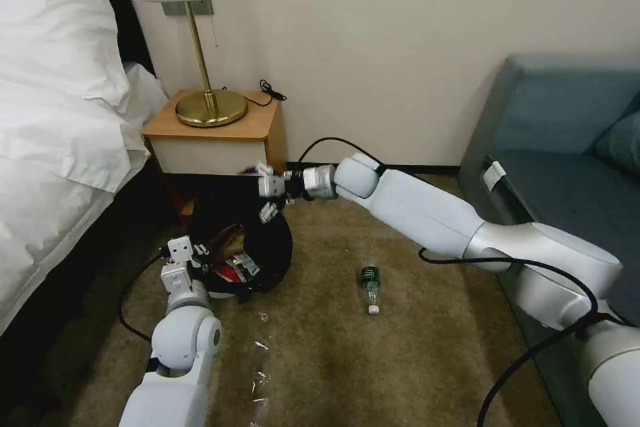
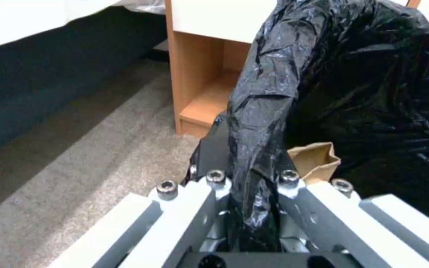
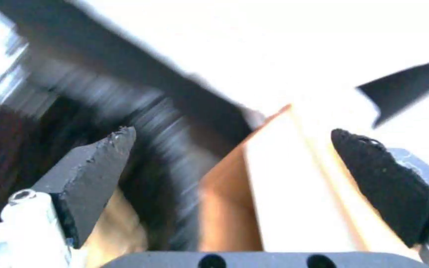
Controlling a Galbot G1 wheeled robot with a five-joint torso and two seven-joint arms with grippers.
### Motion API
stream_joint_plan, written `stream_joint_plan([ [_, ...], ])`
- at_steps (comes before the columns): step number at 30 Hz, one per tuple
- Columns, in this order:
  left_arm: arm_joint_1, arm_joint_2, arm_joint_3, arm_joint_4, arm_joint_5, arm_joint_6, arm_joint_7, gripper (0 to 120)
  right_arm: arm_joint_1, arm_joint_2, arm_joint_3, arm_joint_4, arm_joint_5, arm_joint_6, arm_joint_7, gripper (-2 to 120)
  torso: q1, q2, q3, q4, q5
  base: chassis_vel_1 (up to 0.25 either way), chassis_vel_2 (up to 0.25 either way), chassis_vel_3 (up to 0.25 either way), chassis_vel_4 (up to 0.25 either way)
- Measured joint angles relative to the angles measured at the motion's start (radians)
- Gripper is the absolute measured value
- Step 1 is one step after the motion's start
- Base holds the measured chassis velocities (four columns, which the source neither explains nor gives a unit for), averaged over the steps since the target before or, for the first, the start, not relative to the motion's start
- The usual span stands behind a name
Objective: Pick up the trash bin, then pick up the garbage on the floor and place it into the trash bin.
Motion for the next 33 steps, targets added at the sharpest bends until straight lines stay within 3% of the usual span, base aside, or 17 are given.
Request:
stream_joint_plan([
  [2,0.0,0.0,-0.001,0.001,0.0,0.0,0.0,3,-0.021,-0.006,0.034,0.016,0.039,-0.016,0.039,100,0.0,0.0,0.0,0.0,0.0,0.0,0.0,0.0,0.0],
  [3,0.004,0.001,-0.006,0.001,0.001,-0.001,0.0,3,-0.068,-0.014,0.103,0.031,0.091,-0.038,0.128,100,0.0,0.0,0.0,0.0,0.0001,0.0,0.0,0.0,0.0],
  [4,0.004,0.001,-0.006,0.001,0.001,-0.001,0.0,3,-0.068,-0.014,0.103,0.031,0.091,-0.038,0.128,100,0.0,0.0,0.0,0.0,0.0001,0.0,0.0,0.0,0.0],
  [7,0.014,0.009,-0.011,-0.01,0.001,-0.001,0.001,3,-0.15,-0.024,0.216,0.043,0.125,-0.062,0.276,100,0.0,0.0,0.0,-0.0001,0.0001,0.0,0.0,0.0,0.0],
  [17,0.026,0.016,-0.013,-0.017,-0.002,-0.002,0.002,3,-0.364,-0.084,0.375,0.092,0.171,-0.114,0.453,100,0.0,0.0,0.0,-0.0001,0.0004,0.0,0.0,0.0,0.0],
  [24,0.02,0.019,-0.009,-0.015,-0.002,-0.002,0.002,3,-0.521,-0.185,0.403,0.162,0.246,-0.263,0.605,100,0.0,0.0,0.0,-0.0004,0.0002,0.0,0.0,0.0,0.0],
  [25,0.019,0.018,-0.007,-0.014,-0.002,-0.002,0.003,3,-0.55,-0.203,0.409,0.191,0.289,-0.324,0.652,100,0.0,0.0,0.0,-0.0005,-0.0001,0.0,0.0,0.0,0.0],
  [33,0.018,0.014,0.003,-0.011,-0.001,-0.003,0.004,3,-0.61,-0.168,0.433,0.247,0.441,-0.496,0.874,100,0.0,0.0,0.0,-0.0002,0.0,0.0,0.0,0.0,0.0],
])
